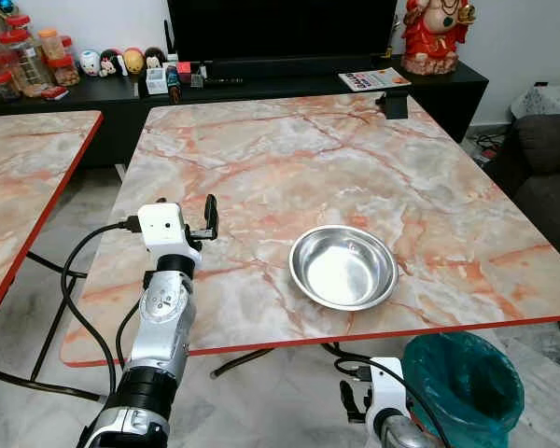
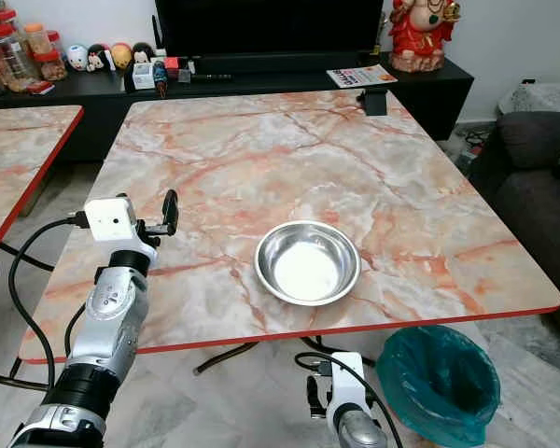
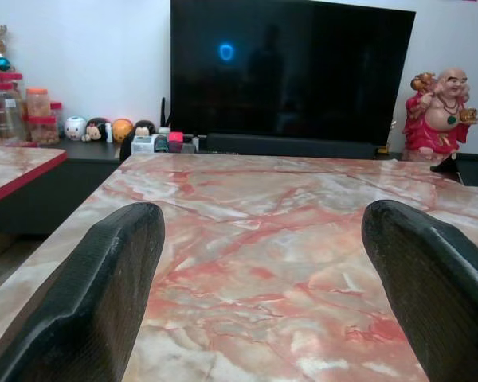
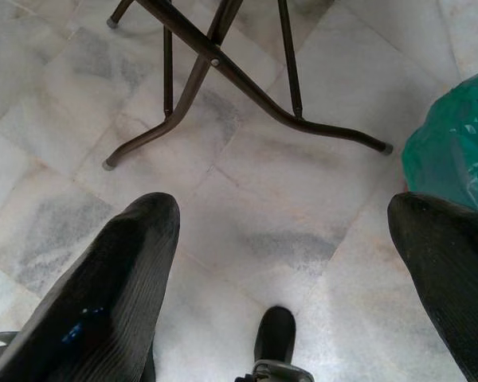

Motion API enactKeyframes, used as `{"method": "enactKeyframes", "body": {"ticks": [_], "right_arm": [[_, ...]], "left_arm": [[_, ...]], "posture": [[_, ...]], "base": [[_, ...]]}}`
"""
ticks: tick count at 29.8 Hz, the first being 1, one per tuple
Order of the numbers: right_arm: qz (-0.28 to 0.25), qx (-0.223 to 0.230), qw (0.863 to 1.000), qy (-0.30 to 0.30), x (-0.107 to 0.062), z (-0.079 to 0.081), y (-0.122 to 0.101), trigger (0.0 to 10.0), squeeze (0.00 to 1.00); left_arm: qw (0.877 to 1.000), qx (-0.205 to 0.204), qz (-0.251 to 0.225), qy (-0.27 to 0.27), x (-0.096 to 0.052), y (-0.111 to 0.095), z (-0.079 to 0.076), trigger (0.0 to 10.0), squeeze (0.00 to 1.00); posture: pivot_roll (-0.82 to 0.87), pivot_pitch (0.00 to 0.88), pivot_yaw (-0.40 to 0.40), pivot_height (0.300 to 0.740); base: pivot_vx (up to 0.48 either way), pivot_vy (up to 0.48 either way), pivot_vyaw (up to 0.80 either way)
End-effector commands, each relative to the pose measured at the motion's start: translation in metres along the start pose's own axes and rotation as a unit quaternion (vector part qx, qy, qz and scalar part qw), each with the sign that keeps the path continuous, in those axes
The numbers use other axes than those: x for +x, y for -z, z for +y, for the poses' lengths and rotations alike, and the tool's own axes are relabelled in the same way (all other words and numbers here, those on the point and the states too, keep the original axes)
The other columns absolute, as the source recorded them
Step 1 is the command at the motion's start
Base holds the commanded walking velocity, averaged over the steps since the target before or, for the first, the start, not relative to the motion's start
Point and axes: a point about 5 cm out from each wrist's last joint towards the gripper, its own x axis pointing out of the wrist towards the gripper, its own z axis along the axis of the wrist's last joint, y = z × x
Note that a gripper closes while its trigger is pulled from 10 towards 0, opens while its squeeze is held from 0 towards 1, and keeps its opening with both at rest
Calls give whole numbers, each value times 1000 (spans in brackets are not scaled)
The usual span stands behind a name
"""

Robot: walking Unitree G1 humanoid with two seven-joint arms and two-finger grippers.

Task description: Setting the table

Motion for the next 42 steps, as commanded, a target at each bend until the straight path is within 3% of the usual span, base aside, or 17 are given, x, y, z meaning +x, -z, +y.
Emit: {"method": "enactKeyframes", "body": {"ticks": [1,27,28,42], "right_arm": [[-2,3,1000,2,0,-1,-1,10000,0],[-2,3,1000,2,0,-1,-1,10000,0],[-1,-4,1000,-3,0,1,0,10000,0],[0,-5,1000,-6,0,1,1,10000,0]], "left_arm": [[1000,11,0,1,-1,1,1,10000,0],[1000,11,0,1,-1,1,1,10000,0],[1000,16,0,1,-5,4,0,10000,0],[1000,25,-9,7,-10,5,-4,10000,0]], "posture": [[45,0,69,736],[45,0,69,736],[54,0,0,736],[55,0,0,736]], "base": [[0,0,0],[0,0,0],[0,0,575],[0,64,245]]}}
